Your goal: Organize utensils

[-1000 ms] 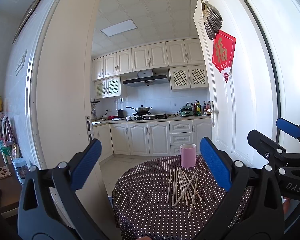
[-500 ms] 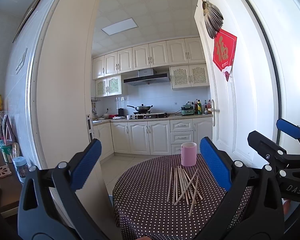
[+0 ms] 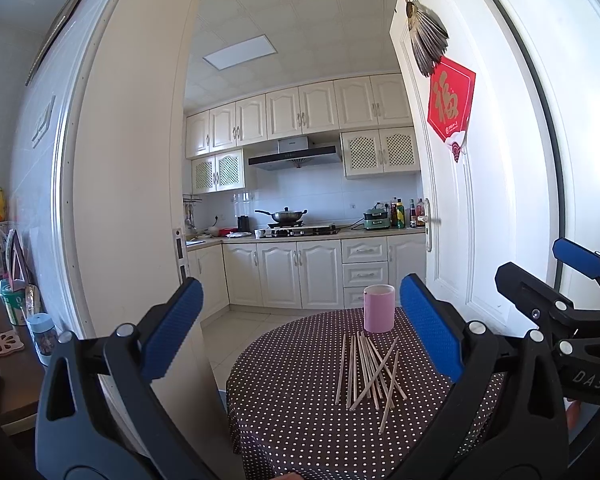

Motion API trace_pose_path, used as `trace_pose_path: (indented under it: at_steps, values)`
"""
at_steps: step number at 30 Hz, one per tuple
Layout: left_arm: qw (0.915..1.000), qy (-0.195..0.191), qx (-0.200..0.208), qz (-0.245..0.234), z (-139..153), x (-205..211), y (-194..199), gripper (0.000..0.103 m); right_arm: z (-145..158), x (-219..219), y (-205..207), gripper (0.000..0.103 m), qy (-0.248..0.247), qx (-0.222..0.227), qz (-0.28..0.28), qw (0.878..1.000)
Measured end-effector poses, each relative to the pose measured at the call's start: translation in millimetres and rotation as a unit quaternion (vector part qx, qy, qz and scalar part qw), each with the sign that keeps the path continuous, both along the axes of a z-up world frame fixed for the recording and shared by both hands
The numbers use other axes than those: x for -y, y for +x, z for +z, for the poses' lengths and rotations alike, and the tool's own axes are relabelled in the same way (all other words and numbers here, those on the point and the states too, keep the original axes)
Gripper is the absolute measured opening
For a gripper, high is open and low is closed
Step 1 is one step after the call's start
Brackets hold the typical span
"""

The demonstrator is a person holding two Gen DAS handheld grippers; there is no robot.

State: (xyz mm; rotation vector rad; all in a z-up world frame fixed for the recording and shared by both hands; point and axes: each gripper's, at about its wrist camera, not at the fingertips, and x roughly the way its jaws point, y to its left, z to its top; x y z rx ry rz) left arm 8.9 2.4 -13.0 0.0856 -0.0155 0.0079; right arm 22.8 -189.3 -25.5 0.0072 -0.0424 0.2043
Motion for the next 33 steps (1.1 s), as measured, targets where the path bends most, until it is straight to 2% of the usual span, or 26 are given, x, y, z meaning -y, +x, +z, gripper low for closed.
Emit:
trace_pose_path:
  at_steps: [33]
  values:
    - [1.0000,-0.002,-0.008,0.002,-1.5,-4.0,2.4,0.097,0.1,-3.2,1.6,0.096,0.000,-0.009,0.003,1.000]
